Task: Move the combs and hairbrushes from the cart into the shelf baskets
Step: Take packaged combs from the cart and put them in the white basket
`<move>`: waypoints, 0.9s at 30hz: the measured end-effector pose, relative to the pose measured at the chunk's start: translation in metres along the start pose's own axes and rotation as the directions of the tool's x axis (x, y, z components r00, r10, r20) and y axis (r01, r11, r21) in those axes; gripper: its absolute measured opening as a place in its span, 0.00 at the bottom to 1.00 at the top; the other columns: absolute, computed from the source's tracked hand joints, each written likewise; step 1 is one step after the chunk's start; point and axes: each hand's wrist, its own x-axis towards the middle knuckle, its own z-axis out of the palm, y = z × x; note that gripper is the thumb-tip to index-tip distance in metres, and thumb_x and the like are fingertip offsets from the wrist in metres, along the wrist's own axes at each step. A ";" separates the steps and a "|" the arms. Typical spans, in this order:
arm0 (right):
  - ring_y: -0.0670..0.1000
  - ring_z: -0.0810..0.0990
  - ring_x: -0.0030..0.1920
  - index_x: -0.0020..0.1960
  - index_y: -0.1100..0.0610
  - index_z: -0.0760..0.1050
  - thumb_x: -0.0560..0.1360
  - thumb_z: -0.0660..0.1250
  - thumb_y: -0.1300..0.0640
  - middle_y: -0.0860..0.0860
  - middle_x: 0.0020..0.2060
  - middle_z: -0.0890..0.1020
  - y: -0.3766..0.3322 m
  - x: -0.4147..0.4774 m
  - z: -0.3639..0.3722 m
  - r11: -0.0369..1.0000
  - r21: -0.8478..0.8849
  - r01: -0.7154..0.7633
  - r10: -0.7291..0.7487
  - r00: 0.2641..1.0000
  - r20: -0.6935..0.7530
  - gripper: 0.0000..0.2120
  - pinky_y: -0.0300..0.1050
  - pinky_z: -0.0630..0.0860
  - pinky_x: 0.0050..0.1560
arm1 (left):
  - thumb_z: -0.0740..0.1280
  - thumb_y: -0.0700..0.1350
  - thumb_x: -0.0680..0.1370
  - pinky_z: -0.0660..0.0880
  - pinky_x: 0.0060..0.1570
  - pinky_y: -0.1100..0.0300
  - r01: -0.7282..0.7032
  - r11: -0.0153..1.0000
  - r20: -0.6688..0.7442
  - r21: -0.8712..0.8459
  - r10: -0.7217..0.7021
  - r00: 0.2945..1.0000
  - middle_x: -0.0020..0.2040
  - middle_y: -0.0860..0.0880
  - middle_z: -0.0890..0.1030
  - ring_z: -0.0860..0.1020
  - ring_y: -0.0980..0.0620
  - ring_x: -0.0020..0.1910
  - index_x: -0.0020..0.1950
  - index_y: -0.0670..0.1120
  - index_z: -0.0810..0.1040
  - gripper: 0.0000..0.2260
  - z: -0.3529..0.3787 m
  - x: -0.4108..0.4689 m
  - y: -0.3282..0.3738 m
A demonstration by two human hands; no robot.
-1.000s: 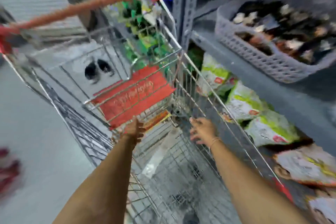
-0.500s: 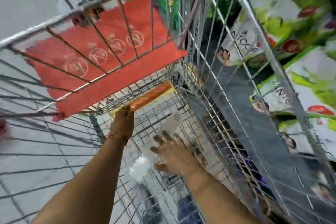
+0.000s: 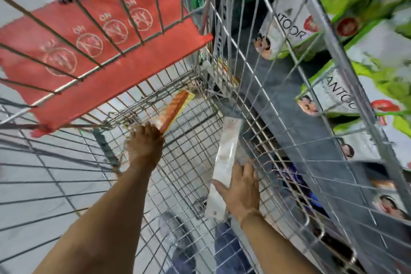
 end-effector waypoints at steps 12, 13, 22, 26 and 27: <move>0.55 0.72 0.62 0.68 0.53 0.63 0.74 0.64 0.49 0.55 0.68 0.66 -0.007 -0.015 -0.029 0.993 -0.114 0.011 0.015 0.973 0.230 0.25 0.47 0.78 0.52 | 0.74 0.51 0.66 0.78 0.54 0.52 0.235 0.869 0.249 -0.436 -0.134 0.959 0.52 0.42 0.83 0.80 0.43 0.52 0.53 0.46 0.79 0.18 0.012 -0.055 0.026; 0.55 0.72 0.62 0.67 0.53 0.65 0.75 0.62 0.46 0.55 0.69 0.65 -0.005 -0.018 -0.027 0.993 -0.118 0.028 0.005 0.962 0.272 0.23 0.49 0.78 0.51 | 0.74 0.49 0.65 0.79 0.52 0.52 0.270 0.815 0.287 -0.513 -0.133 0.948 0.50 0.43 0.84 0.82 0.44 0.49 0.51 0.46 0.80 0.16 0.013 -0.059 0.027; 0.58 0.77 0.57 0.62 0.54 0.62 0.70 0.70 0.51 0.56 0.64 0.71 0.004 -0.005 -0.004 0.993 -0.089 -0.072 0.094 0.960 0.264 0.25 0.51 0.79 0.48 | 0.74 0.42 0.60 0.78 0.51 0.62 0.429 0.624 0.373 -0.654 -0.228 0.899 0.49 0.39 0.83 0.80 0.45 0.52 0.36 0.45 0.74 0.10 0.017 -0.057 0.024; 0.57 0.77 0.54 0.62 0.54 0.68 0.73 0.68 0.56 0.55 0.62 0.74 0.008 -0.003 -0.008 0.965 0.023 -0.263 0.252 0.946 0.206 0.19 0.45 0.79 0.51 | 0.71 0.42 0.62 0.62 0.16 0.79 0.448 0.452 0.402 -0.772 -0.199 0.894 0.29 0.51 0.70 0.71 0.50 0.45 0.32 0.47 0.70 0.10 0.018 -0.059 0.019; 0.56 0.76 0.54 0.64 0.55 0.68 0.76 0.64 0.57 0.55 0.63 0.74 0.010 -0.005 -0.010 0.954 0.038 -0.298 0.286 0.939 0.191 0.17 0.36 0.78 0.50 | 0.72 0.39 0.64 0.62 0.15 0.78 0.423 0.417 0.370 -0.805 -0.205 0.906 0.27 0.52 0.71 0.72 0.50 0.44 0.32 0.45 0.71 0.10 0.020 -0.060 0.017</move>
